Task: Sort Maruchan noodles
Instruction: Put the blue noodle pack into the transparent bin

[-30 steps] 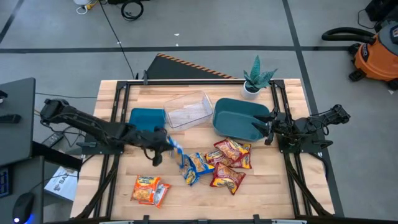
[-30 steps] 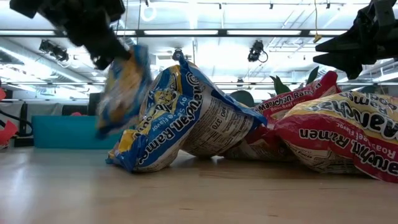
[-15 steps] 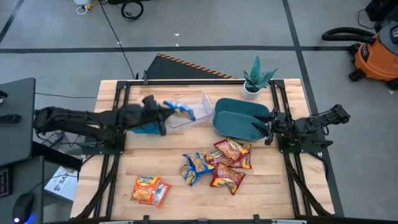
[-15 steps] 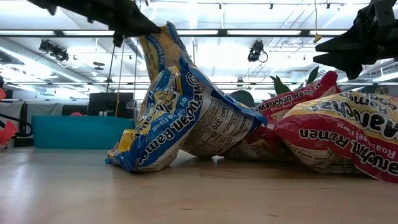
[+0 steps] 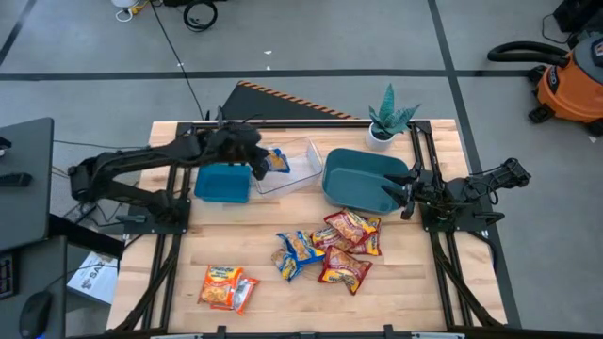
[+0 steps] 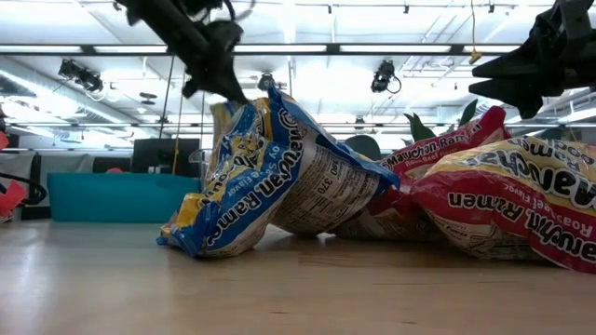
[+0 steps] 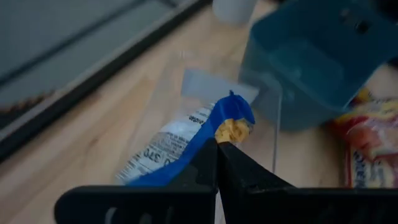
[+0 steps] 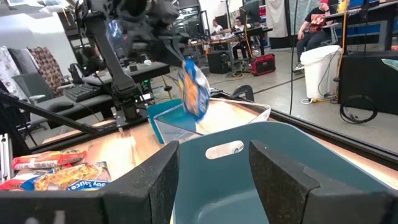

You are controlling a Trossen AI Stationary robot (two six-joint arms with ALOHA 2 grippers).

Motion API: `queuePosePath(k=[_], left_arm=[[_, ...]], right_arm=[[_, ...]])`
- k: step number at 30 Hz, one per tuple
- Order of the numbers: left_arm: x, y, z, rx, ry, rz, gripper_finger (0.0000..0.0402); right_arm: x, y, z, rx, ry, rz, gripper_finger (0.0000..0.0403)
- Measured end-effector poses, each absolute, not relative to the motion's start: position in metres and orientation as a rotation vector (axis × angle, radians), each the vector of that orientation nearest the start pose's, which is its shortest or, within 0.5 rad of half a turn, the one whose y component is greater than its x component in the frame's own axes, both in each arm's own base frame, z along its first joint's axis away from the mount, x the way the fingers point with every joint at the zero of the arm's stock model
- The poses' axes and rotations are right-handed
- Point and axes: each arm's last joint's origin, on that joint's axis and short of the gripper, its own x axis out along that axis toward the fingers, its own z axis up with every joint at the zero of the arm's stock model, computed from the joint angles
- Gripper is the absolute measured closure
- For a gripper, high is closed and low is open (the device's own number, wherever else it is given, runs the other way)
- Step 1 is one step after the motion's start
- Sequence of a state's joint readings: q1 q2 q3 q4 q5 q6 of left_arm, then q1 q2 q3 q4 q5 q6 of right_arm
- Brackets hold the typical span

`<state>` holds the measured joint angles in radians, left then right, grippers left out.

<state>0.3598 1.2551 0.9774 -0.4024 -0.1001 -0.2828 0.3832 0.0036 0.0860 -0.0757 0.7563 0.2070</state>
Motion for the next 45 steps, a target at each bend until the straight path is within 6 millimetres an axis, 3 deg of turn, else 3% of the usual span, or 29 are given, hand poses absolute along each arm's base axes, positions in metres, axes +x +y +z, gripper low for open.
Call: queuePosePath(k=[7,15,22,28,36,45], left_arm=[[0.265,0.105,0.262,-0.465,0.714,0.410,0.0391],[0.267,0.111,0.239,-0.519,0.860,0.415,0.0390],[0.271,0.109,0.232,-0.493,0.900,0.385,0.0389],[0.272,0.107,0.232,-0.421,0.905,0.433,0.0374],[0.273,0.110,0.234,-0.286,0.902,0.471,0.0305],[0.283,0.112,0.264,-0.117,0.846,0.452,0.0285]], right_arm=[[0.085,0.013,0.185,0.208,-0.045,-0.371,0.0204],[0.085,0.013,0.185,0.208,-0.044,-0.371,0.0204],[0.085,0.013,0.185,0.210,-0.047,-0.371,0.0204],[0.085,0.013,0.187,0.218,-0.059,-0.369,0.0204],[0.085,0.013,0.188,0.223,-0.067,-0.369,0.0204],[0.085,0.013,0.188,0.224,-0.069,-0.368,0.0204]])
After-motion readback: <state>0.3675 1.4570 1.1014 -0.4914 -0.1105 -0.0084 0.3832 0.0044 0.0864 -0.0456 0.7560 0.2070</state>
